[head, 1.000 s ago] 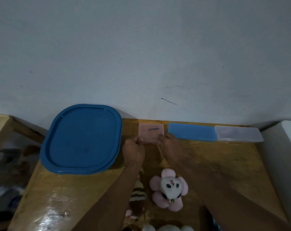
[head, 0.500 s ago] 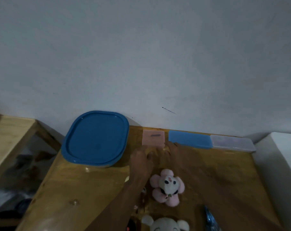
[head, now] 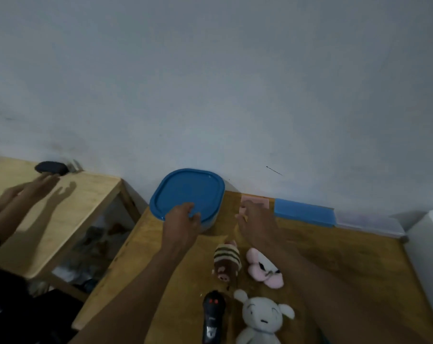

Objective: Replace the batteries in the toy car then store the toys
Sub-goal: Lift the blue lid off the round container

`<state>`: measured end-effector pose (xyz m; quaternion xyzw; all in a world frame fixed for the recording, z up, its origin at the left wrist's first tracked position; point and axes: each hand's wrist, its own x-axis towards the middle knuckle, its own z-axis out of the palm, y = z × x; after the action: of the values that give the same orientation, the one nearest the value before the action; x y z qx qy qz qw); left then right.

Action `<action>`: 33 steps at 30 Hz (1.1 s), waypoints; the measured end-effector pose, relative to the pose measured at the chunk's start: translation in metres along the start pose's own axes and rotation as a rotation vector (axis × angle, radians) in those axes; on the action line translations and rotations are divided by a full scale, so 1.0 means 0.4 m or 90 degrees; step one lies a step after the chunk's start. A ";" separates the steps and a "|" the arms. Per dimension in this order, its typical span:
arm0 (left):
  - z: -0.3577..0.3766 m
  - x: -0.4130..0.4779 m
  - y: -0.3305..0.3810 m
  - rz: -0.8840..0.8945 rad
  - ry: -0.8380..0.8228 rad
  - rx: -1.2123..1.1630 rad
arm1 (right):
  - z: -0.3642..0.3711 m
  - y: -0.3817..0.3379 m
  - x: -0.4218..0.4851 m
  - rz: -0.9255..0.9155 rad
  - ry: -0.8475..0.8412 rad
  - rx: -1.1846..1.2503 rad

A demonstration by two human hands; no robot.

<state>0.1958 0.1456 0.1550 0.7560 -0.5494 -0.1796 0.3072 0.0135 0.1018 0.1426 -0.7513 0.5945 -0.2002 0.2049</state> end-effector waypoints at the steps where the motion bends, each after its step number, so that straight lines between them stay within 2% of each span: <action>1: -0.022 0.015 -0.012 -0.004 0.002 0.008 | 0.005 -0.017 0.005 0.002 0.002 0.009; 8: -0.099 0.184 -0.123 -0.024 -0.027 0.076 | 0.079 -0.110 0.114 0.073 0.009 0.034; 17: -0.096 0.440 -0.255 -0.058 -0.199 0.122 | 0.200 -0.148 0.303 0.288 -0.014 0.002; 21: -0.067 0.506 -0.261 -0.044 -0.275 0.162 | 0.211 -0.135 0.356 0.330 -0.030 -0.001; 27: -0.047 0.560 -0.257 -0.109 -0.321 0.197 | 0.222 -0.124 0.435 0.371 -0.101 -0.023; 33: -0.039 0.567 -0.254 -0.137 -0.314 0.190 | 0.217 -0.143 0.468 0.446 -0.140 -0.029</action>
<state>0.3537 -0.0426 0.1145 0.7802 -0.5443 -0.3068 0.0294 0.1471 -0.0628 0.1120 -0.5233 0.7948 -0.0225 0.3066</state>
